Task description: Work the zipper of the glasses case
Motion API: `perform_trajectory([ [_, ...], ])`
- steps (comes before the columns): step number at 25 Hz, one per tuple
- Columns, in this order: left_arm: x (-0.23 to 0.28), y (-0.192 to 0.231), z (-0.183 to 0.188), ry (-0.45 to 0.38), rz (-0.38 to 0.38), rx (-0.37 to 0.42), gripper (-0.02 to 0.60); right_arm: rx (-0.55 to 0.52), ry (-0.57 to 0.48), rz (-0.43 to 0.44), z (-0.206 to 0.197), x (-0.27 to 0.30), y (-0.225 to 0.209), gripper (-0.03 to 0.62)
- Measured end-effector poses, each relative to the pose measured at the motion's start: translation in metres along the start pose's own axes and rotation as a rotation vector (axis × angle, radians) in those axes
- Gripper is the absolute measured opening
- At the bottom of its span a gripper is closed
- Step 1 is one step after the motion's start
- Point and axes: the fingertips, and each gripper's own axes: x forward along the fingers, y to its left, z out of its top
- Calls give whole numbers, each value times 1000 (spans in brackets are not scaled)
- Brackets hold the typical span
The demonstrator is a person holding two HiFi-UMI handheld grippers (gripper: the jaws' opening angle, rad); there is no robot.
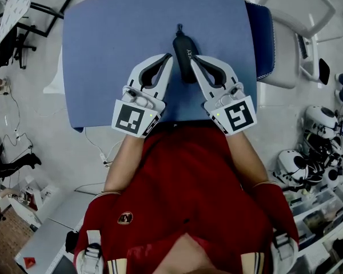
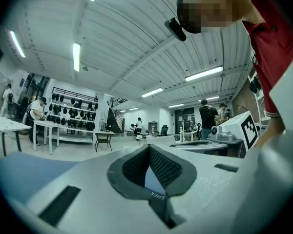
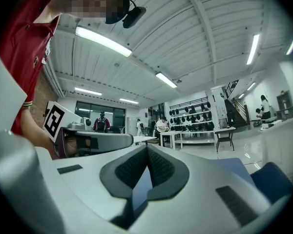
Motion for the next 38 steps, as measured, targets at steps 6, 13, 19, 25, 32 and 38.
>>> perform_trajectory([
  [6,-31,-8,1,-28,-23,-9,8,-28,14,-39,2,-10,30,-2],
  [13,-63,-32,5,-69,-80,-13,8,-17,-9,-102,3,-32,53,-2],
  [19,-81,-49,13,-107,-67,-9,8,-47,-19,-106,8,-59,69,-2],
  [25,-91,-57,22,-117,-31,12,8,-66,-21,-67,12,-73,80,-2],
  [32,-83,-77,30,-119,15,30,8,-45,-37,-6,21,-88,65,-2],
  [38,-76,-87,30,-121,60,42,8,-48,-50,36,22,-94,52,-2],
])
